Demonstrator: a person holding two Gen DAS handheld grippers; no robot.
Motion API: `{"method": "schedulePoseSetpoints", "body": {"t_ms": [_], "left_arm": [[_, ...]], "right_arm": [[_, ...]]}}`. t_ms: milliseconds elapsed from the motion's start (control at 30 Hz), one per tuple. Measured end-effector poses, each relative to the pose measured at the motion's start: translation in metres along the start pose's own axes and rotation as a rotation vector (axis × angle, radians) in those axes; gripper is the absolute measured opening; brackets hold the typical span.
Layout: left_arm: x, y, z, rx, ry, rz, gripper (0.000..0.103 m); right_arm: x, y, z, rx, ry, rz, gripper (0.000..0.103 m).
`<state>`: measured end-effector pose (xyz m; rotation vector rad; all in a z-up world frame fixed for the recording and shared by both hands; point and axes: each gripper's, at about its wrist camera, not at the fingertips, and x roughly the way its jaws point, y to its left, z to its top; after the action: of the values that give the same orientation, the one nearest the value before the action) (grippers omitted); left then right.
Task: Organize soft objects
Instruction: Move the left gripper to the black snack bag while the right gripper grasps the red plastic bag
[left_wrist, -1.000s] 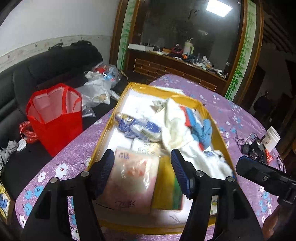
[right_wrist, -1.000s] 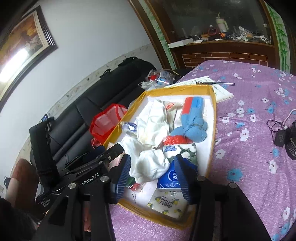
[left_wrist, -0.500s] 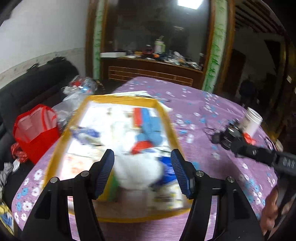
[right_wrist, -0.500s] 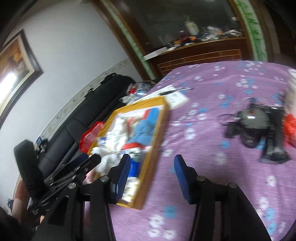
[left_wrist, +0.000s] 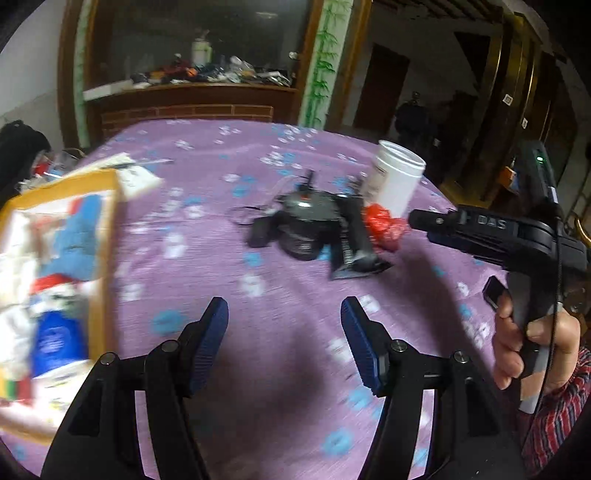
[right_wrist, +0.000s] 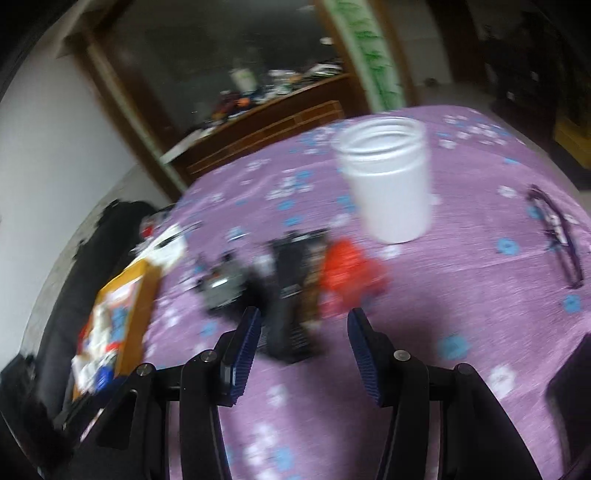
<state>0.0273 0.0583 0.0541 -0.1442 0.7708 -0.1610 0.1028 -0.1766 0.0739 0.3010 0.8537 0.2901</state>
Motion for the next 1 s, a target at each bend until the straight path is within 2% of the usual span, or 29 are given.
{"method": "schedulePoseSetpoints", "body": {"t_ms": [167,300,333,367,433,533,633,733,800,867,933,1000], "left_arm": [[0.021,-0.008,-0.007,-0.016,-0.004,-0.011,0.062],[0.025,-0.001,-0.008,-0.038,0.018,-0.029,0.062],[0.025,-0.001,-0.007,-0.038,0.013,-0.029,0.062],[0.025,-0.003,-0.008,-0.034,0.010,-0.029,0.062],[0.025,-0.005,-0.008,-0.028,0.008,-0.041,0.062],[0.025,-0.003,-0.007,-0.042,0.004,-0.046,0.062],[0.023,-0.002,-0.006,-0.051,0.003,-0.053,0.062],[0.024,-0.001,-0.004,-0.053,0.018,-0.062,0.062],[0.024,-0.001,-0.003,-0.057,0.032,-0.070,0.062],[0.024,-0.001,-0.001,-0.059,0.046,-0.074,0.062],[0.022,-0.005,0.004,-0.036,0.045,-0.060,0.063],[0.023,-0.011,0.009,0.000,0.048,-0.044,0.073]], "right_arm": [[0.028,-0.015,0.016,-0.045,0.040,-0.094,0.052],[0.059,-0.010,0.024,-0.095,0.071,-0.126,0.052],[0.063,-0.009,0.024,-0.102,0.074,-0.135,0.049],[0.071,-0.009,0.025,-0.105,0.093,-0.130,0.047],[0.073,-0.010,0.025,-0.082,0.087,-0.094,0.030],[0.075,-0.003,0.024,-0.099,0.078,-0.104,0.029],[0.077,0.005,0.016,-0.106,0.108,-0.058,0.028],[0.068,0.020,-0.001,-0.165,0.142,-0.057,0.028],[0.058,0.021,-0.014,-0.149,0.192,0.025,0.027],[0.046,0.018,-0.023,-0.125,0.221,0.072,0.025],[0.029,0.008,-0.029,-0.088,0.199,0.075,0.025],[0.012,-0.008,-0.032,-0.038,0.146,0.084,0.025]]}}
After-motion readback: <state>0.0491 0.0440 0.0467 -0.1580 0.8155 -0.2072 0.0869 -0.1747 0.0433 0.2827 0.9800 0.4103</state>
